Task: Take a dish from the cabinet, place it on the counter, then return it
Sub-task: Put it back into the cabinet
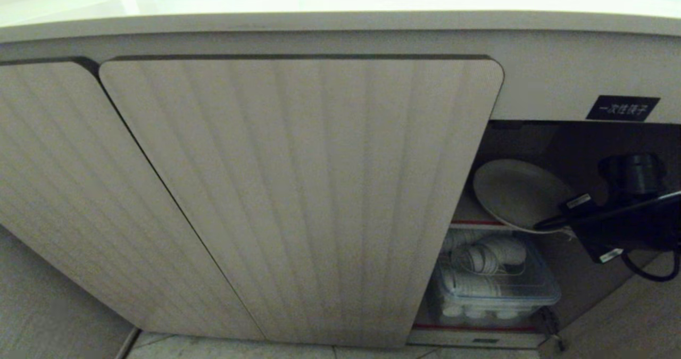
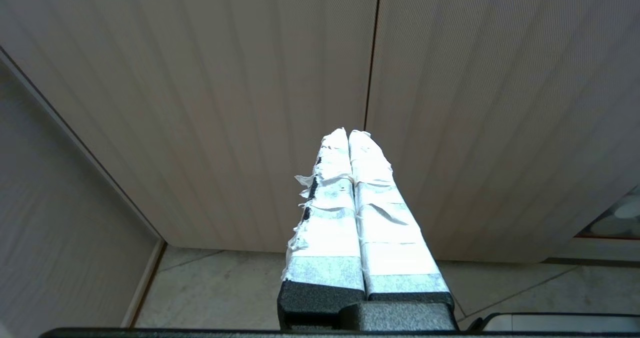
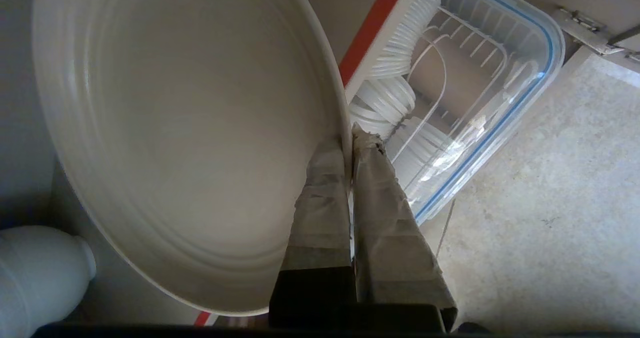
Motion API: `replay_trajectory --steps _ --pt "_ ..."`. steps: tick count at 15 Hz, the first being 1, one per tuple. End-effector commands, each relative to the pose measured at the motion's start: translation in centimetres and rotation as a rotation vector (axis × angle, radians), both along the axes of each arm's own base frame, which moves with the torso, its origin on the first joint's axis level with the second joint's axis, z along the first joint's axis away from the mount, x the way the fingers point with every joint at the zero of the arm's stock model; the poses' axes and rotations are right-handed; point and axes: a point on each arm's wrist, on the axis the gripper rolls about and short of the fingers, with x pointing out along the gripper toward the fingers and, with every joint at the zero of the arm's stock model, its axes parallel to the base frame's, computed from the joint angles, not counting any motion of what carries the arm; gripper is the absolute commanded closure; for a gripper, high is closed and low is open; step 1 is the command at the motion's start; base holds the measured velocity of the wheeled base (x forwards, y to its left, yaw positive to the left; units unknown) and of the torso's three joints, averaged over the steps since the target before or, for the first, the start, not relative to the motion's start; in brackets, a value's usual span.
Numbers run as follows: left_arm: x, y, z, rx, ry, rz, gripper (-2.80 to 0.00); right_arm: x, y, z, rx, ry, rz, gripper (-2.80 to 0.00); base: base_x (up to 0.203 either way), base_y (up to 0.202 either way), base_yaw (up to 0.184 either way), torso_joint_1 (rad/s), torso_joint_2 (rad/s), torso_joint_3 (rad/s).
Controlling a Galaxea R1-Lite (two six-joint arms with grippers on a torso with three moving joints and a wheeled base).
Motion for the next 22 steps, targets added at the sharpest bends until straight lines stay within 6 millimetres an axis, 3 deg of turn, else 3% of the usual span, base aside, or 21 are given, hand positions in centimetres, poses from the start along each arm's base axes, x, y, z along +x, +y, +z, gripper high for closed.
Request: replay_trajectory --steps 1,9,22 --pt "0.0 0.0 0.0 -0.002 0.0 0.0 0.0 0.3 0.3 -0.1 0.012 -0.004 -0.018 0.0 0.0 0.0 0.0 0.0 0.0 0.0" --pt "0.0 0.0 0.0 -0.002 0.0 0.0 0.0 1.6 0.9 0.1 0.018 -0.039 -0.089 0.0 0.0 0.0 0.0 0.0 0.0 0.0" --pt "0.0 0.0 0.0 0.0 0.0 0.0 0.0 1.7 1.0 0.1 0.051 -0.067 -0.153 0.0 0.0 0.0 0.0 0.0 0.0 0.0"
